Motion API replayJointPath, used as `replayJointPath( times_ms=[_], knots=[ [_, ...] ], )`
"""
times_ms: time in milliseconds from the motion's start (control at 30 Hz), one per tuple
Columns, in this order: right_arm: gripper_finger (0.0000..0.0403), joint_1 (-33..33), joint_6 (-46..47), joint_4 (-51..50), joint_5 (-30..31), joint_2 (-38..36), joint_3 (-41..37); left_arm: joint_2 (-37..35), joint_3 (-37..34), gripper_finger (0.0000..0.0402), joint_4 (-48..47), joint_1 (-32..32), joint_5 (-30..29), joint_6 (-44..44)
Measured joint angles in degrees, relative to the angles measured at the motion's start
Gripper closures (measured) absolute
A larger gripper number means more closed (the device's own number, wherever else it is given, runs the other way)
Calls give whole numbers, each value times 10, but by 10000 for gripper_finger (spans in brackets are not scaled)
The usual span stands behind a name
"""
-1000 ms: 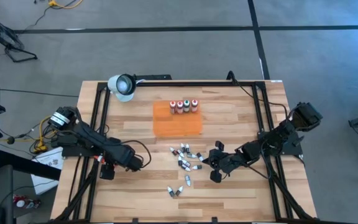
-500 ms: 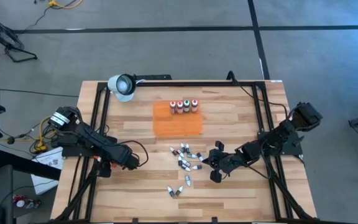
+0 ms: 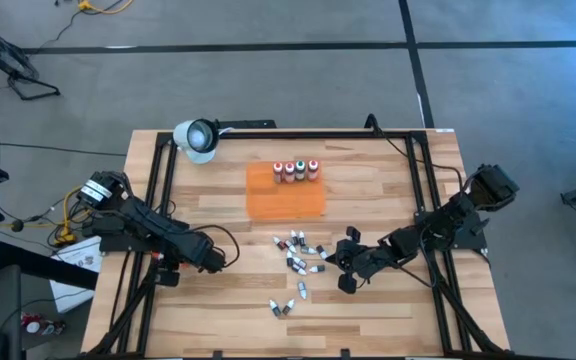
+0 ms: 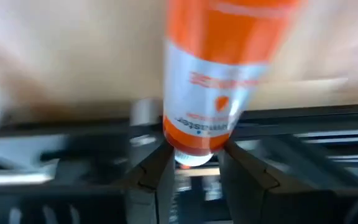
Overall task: Pick & Place food coloring
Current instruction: Put the big orange food coloring bottle into the orange bin
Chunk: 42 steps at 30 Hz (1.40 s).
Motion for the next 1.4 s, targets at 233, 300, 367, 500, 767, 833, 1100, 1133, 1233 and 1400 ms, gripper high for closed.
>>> replayJointPath(
  times_ms=[233,300,367,500,767,833,1100,1133,1233,1400],
  knots=[
    [402,0,0,2,0,0,0,0,34,301,69,3,3,12],
    [402,0,0,4,0,0,0,0,44,305,96,6,4,18],
    [402,0,0,4,0,0,0,-1,55,307,109,11,-6,25],
    [402,0,0,4,0,0,0,-3,73,303,109,19,-46,27],
    [402,0,0,4,0,0,0,-16,78,281,107,22,-69,-1],
    [402,0,0,3,0,0,0,-16,78,271,108,22,-70,-4],
    [402,0,0,3,0,1,0,-16,77,204,86,22,-81,-10],
    [402,0,0,3,0,1,0,-16,76,197,79,22,-81,-13],
    [402,0,0,3,0,1,0,-16,66,184,71,22,-81,-21],
    [402,0,0,3,0,1,0,-16,37,178,97,22,-79,-32]
  ],
)
